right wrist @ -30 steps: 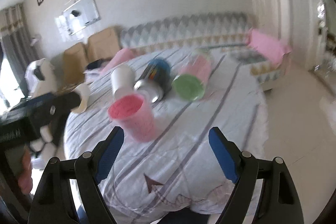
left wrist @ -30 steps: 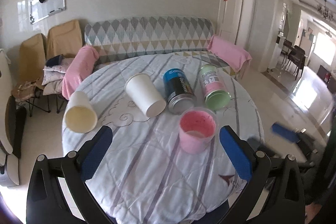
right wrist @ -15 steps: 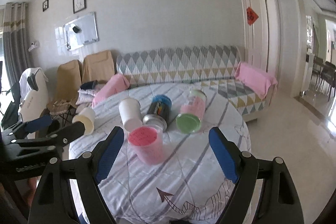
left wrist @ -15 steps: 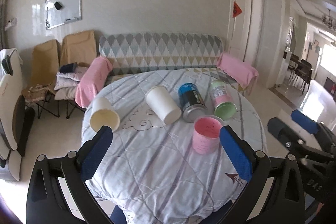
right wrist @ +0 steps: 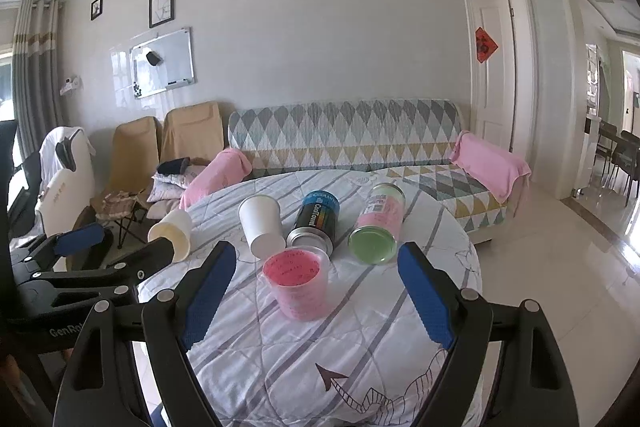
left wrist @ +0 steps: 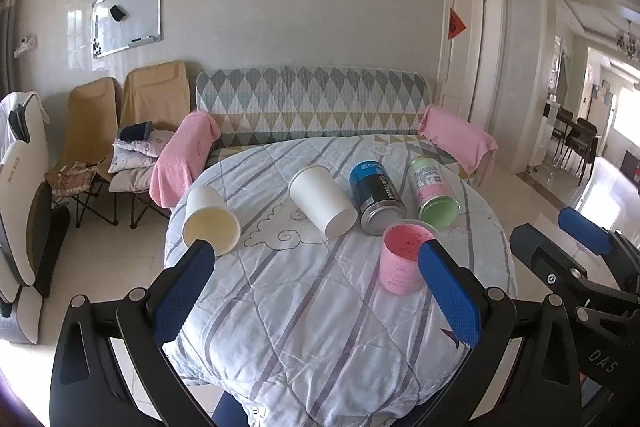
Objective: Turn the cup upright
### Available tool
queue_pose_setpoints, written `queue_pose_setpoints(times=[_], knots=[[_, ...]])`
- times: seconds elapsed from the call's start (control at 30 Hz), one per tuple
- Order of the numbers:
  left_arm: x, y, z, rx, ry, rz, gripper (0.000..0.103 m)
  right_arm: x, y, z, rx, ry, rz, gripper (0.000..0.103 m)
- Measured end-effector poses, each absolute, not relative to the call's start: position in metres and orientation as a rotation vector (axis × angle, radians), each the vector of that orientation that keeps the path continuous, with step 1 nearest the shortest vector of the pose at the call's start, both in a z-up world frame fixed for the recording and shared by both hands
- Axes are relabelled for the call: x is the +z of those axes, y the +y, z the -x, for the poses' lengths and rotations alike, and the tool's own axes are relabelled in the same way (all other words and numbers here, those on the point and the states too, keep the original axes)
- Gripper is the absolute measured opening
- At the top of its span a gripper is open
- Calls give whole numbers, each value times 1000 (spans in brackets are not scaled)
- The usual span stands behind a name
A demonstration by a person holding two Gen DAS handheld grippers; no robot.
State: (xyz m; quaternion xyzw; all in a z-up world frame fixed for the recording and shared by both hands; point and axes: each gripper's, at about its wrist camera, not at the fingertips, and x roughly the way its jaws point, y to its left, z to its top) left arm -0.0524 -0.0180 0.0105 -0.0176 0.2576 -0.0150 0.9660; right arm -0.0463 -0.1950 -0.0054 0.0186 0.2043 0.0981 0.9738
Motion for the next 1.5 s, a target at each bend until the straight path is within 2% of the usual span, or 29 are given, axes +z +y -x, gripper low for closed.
queue_pose_setpoints(times=[1.5], knots=[[-7, -56, 25, -74, 559, -25, 103, -18, -229, 38, 137, 431, -80, 84]])
